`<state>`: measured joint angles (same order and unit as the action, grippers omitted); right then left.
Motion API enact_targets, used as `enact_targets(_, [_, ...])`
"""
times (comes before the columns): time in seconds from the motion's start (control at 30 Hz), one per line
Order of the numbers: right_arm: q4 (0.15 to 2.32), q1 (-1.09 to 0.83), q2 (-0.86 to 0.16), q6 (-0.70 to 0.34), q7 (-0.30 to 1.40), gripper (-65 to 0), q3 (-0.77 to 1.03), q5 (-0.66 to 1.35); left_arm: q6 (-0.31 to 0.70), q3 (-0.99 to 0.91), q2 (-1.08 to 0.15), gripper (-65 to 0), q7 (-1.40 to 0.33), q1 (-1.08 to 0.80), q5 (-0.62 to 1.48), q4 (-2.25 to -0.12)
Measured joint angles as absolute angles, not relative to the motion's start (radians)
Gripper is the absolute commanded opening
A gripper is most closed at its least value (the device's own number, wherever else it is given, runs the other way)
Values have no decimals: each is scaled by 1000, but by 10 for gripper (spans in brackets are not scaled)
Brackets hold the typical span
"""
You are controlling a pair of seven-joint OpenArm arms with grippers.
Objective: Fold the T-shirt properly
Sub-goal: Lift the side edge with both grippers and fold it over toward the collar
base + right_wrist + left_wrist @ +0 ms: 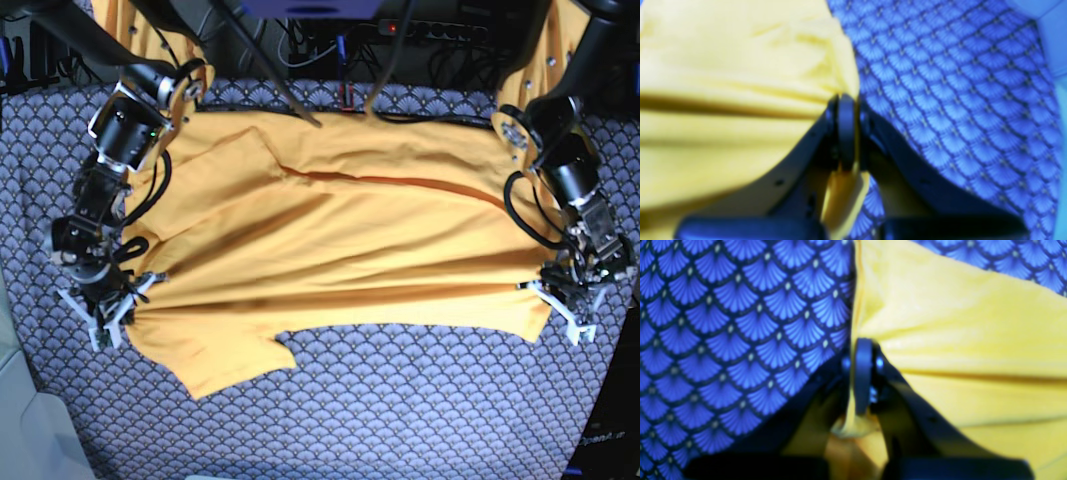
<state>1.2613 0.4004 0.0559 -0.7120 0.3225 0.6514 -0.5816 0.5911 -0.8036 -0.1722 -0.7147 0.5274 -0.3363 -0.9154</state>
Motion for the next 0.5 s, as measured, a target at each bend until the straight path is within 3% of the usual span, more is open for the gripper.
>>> enact_targets(0.3, [1486,236,117,-714,329,-650,649,-570,699,-802,-124,-650,-857,415,-327,-1217])
enact_targets(0.5, [1626,98,163,-713,329,-650,604,-559,703,-803,-122,-650,-879,351,-332,-1307])
